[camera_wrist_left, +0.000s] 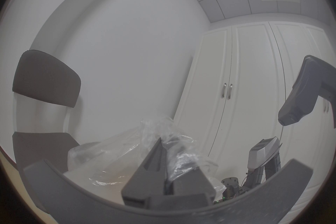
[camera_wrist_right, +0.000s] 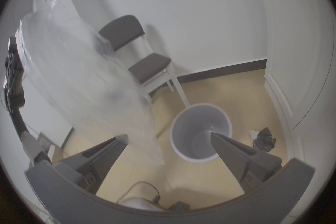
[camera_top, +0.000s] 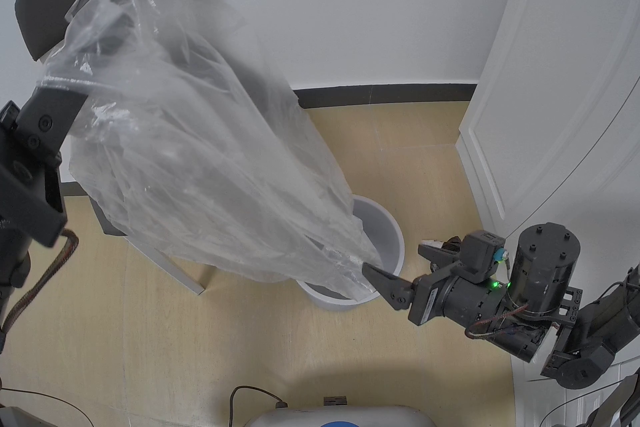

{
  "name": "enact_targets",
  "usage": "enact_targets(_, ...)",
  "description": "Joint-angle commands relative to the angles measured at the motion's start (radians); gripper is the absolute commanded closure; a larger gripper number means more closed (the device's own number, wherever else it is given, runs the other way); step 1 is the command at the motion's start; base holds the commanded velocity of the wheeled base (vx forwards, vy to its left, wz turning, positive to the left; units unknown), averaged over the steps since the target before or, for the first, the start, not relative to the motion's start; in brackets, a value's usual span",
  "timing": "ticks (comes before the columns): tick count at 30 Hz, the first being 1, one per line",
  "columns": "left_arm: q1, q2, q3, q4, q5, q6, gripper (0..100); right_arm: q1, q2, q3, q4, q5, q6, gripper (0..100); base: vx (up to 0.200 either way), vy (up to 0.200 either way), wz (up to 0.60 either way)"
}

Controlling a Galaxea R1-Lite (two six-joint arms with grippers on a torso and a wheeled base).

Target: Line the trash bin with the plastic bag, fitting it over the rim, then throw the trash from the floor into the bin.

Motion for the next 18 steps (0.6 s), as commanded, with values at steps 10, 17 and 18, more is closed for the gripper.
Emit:
enact_targets(10,-0.016,-0.014,0.004,0.0,-0.001,0.016,100,-0.013,0.277,-0.01,-0.371,0.0,0.075,0,0.0,0.0,0.0)
enact_targets(17,-0.017,-0.016,0.004,0.0,-0.001,0.016,100,-0.031,0.253,-0.018,-0.362,-0.002,0.073,0,0.0,0.0,0.0)
enact_targets(18,-0.017,-0.016,0.004,0.0,-0.001,0.016,100,-0.031,0.253,-0.018,-0.362,-0.002,0.073,0,0.0,0.0,0.0)
